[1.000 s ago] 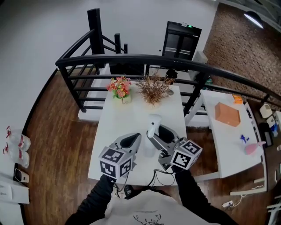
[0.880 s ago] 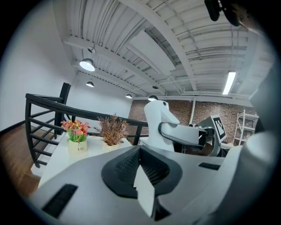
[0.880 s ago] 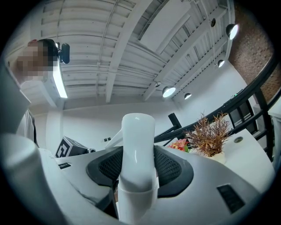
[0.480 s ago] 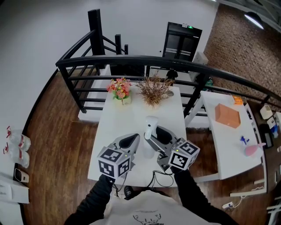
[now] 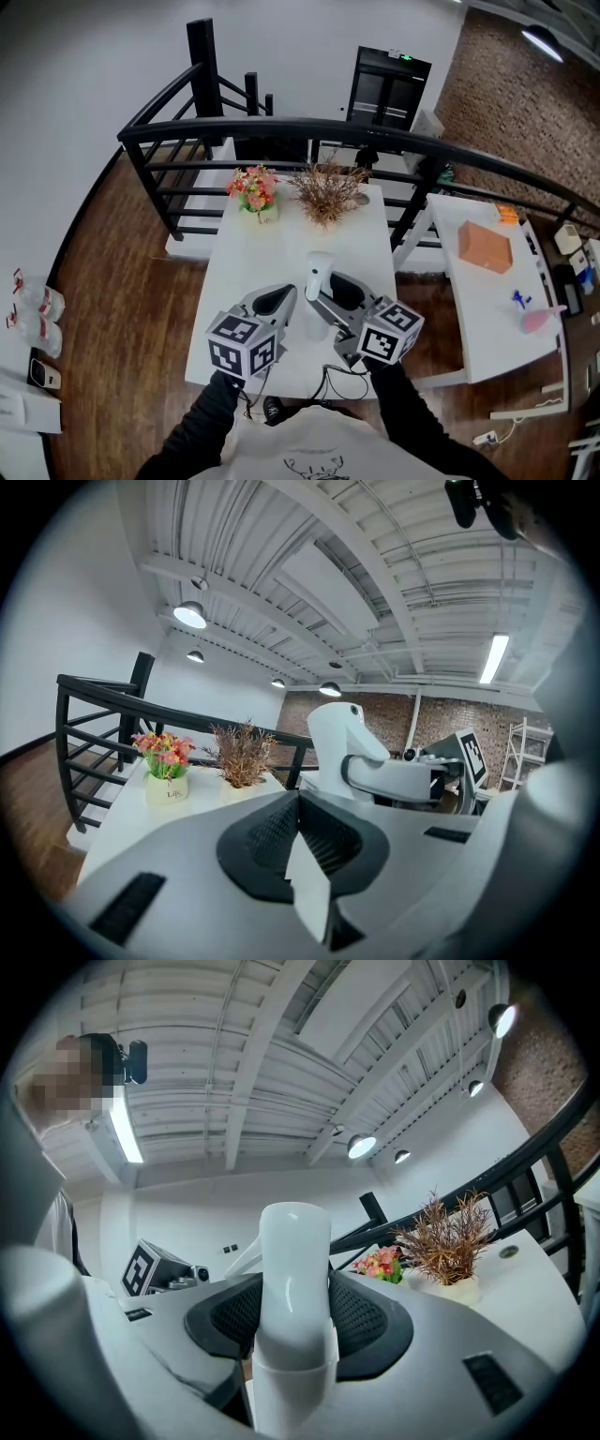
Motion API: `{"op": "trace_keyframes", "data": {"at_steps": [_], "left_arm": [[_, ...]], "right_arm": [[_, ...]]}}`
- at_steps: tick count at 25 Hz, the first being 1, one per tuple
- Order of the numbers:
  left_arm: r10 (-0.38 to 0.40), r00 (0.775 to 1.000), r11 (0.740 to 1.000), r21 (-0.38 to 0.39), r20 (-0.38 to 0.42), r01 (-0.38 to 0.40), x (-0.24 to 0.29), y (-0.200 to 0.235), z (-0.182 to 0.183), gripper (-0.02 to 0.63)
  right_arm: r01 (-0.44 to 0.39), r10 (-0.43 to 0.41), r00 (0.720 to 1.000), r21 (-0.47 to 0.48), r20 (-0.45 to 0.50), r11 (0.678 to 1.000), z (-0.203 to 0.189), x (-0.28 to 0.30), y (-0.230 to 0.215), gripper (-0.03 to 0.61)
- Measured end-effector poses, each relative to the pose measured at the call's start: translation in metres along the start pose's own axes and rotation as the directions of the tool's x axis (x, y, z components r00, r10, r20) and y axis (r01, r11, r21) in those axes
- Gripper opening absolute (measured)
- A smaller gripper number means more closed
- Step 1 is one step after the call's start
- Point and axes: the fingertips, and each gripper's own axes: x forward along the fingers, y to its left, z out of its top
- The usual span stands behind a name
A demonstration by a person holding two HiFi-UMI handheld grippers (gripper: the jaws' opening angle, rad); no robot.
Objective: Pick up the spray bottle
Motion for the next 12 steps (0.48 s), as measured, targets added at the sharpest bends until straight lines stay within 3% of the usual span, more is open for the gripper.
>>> {"op": "trace_keyframes", "data": {"at_steps": [12], "left_arm": [[0.003, 1.000, 1.000, 0.000, 0.004, -0.003, 0.0034, -0.0050, -0.0006, -0.008]], "right_arm": [[0.023, -0.023, 1.000, 0.006, 0.017, 1.000, 0.0067, -0.0098, -0.0095, 0.199]]}}
